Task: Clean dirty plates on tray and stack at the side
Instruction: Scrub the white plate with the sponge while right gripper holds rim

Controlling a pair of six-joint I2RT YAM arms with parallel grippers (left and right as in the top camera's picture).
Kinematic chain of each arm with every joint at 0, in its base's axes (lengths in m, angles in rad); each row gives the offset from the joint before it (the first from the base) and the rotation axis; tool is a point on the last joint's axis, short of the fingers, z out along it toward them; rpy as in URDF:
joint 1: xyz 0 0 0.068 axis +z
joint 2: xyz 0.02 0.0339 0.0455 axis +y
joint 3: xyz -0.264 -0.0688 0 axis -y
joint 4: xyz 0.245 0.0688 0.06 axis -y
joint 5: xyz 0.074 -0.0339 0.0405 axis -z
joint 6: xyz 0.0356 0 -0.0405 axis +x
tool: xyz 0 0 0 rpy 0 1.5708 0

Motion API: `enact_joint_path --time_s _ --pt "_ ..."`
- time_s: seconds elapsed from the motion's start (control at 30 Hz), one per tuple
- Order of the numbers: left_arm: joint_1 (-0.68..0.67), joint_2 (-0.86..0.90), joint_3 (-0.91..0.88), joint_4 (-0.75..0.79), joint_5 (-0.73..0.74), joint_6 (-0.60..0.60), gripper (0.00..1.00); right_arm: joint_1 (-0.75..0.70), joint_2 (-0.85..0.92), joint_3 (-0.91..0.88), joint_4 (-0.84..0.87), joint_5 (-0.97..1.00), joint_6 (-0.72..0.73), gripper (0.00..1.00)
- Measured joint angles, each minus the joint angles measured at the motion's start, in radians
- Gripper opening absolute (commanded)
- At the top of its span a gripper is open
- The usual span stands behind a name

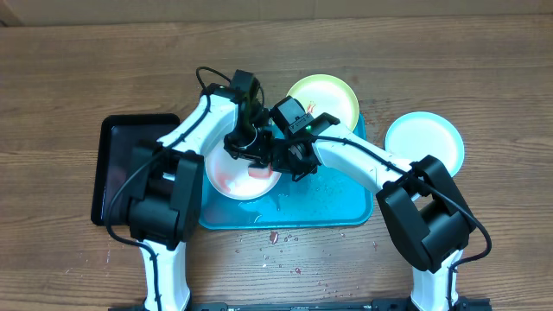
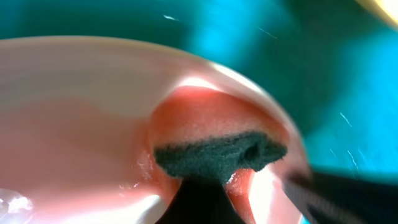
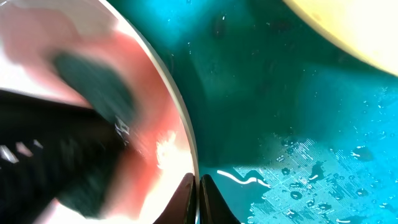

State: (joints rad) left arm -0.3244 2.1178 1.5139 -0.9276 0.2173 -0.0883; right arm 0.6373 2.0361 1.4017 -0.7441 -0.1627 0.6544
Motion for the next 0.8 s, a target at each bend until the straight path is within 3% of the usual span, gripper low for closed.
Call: enact_joint_path --time_s 0.2,0.27,0.37,0.43,0.57,0.73,0.8 --pt "0.002 -0.006 0.017 -0.073 -0.467 -0.381 0.04 0.0 0.0 0.0 -0.001 -0.003 0.0 0.04" --pt "0.006 0.002 0.014 -0.126 -0.56 -0.47 0.04 0.0 0.0 0.0 0.0 -0.004 0.0 0.04" --pt "0.003 0.01 0.014 -0.158 -0.6 -0.509 0.04 0.006 0.0 0.0 0.003 -0.018 0.001 0.04" --pt "0.006 0.011 0.013 -0.162 -0.579 -0.438 0.04 0.014 0.0 0.0 -0.002 -0.018 0.0 0.04" --pt "0.029 0.007 0.015 -0.204 -0.397 -0.136 0.04 0.011 0.0 0.0 -0.021 -0.013 0.0 0.04" --pt "0.055 0.011 0.013 -0.304 -0.003 0.262 0.04 0.004 0.0 0.0 -0.026 -0.01 0.0 0.04" --pt "0.043 0.019 0.008 -0.307 0.109 0.362 0.04 0.004 0.0 0.0 -0.026 -0.011 -0.001 0.04"
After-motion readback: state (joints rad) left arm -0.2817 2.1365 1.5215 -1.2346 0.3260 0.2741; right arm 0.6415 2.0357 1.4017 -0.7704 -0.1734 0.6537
